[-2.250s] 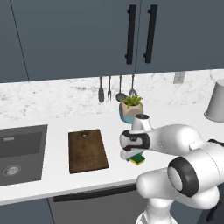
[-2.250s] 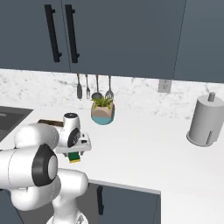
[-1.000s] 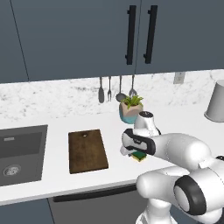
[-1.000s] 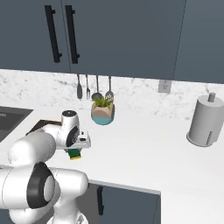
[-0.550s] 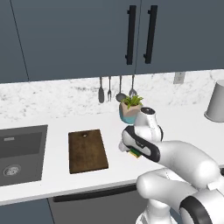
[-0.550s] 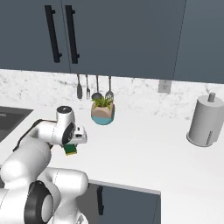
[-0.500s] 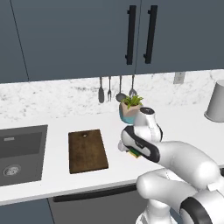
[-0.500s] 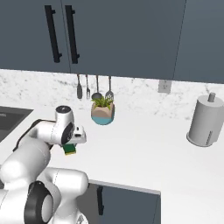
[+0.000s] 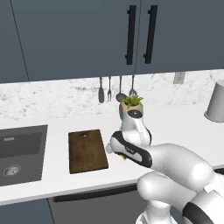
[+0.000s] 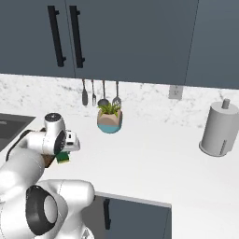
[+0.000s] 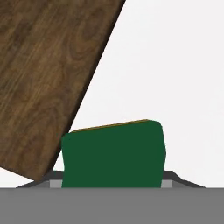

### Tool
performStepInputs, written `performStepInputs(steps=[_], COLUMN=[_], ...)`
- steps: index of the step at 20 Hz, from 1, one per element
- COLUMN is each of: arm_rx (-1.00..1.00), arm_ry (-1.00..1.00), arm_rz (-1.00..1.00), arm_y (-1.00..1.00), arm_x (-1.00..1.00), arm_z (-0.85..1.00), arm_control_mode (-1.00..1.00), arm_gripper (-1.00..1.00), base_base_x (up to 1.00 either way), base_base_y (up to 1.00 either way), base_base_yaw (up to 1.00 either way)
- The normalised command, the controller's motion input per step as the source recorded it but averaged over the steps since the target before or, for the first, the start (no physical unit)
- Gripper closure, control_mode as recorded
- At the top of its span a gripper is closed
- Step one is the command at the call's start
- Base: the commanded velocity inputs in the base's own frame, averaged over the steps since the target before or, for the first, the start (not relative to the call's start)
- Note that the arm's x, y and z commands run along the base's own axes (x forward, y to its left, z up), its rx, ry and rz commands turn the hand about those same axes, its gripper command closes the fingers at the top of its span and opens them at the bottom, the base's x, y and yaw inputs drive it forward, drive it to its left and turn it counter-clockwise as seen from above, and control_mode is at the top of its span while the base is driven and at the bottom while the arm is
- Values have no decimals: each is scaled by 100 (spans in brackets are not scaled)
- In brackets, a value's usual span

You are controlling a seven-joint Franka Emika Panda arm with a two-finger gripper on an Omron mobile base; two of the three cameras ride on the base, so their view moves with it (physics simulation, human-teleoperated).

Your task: Pick up the sponge from the counter and clean the cutting board by briefly scrubbing or pressing down on the cutting board. Once finished, release the sponge.

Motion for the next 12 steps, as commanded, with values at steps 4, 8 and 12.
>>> performStepInputs(steps=[4, 8, 12], arm_rx=[0, 0, 0], arm_ry=[-2, 0, 0], arm_rz=[3, 3, 3], arm_y=[58, 55, 49], arm_x=[0, 0, 0], arm_z=[4, 8, 7], arm_control_mode=[-100, -100, -100], arm_gripper=[100, 100, 100], base_base_x=[0, 0, 0], base_base_y=[0, 0, 0], base_base_yaw=[0, 0, 0])
